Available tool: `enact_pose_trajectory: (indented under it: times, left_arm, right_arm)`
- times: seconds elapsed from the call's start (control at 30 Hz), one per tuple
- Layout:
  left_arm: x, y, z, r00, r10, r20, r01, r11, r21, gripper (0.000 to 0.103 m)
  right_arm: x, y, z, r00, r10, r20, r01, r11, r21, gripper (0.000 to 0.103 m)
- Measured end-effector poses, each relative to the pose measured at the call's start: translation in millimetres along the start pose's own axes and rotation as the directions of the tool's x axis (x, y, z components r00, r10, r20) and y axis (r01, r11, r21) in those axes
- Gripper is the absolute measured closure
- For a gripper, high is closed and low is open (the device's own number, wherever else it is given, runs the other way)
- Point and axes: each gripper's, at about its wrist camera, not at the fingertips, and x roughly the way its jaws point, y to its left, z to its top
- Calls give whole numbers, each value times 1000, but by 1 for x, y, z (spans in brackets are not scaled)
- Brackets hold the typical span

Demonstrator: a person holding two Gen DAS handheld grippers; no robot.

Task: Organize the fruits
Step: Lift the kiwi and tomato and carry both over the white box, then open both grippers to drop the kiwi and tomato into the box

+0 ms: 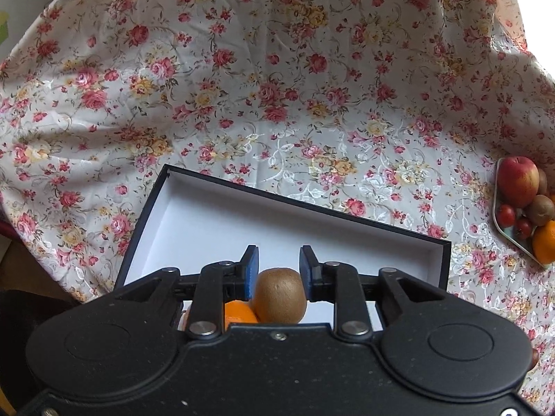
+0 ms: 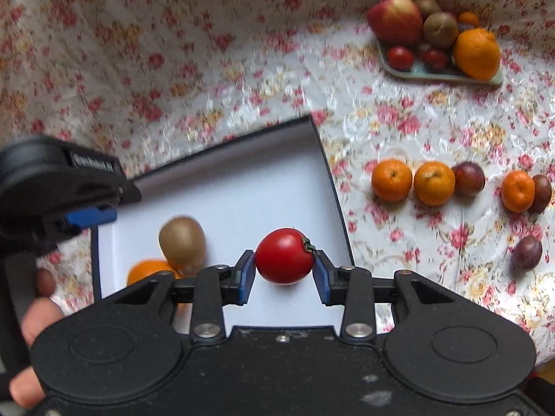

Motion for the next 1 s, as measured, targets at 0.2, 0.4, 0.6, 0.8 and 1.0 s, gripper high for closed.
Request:
enact_pose_trajectory:
  times: [0.2, 0.4, 0.6, 0.8, 1.0]
  left_arm:
    - [2, 3, 0, 1000, -14, -20, 14, 1000, -10, 66]
    - [2, -1, 0, 1000, -15, -23, 16, 1000, 12, 66]
    - [4, -4, -1, 999, -17, -42, 18, 1000, 24, 66]
    - [8, -5, -2, 998, -11, -64, 13, 999, 35, 66]
    - [9, -12, -5, 998, -8, -70, 13, 998, 66, 65]
  right_arm:
    - [4, 1, -3, 998, 8, -62, -8, 1000, 0, 64]
    - [4, 3, -1, 997, 11, -79, -13, 1000, -24, 64]
    - [9, 0, 0, 994, -9, -105, 8, 1000, -12, 64]
    - [10, -4, 1, 993, -38, -111, 36, 999, -16, 64]
    - [10, -6, 3, 990, -60, -125, 56, 998, -35, 64]
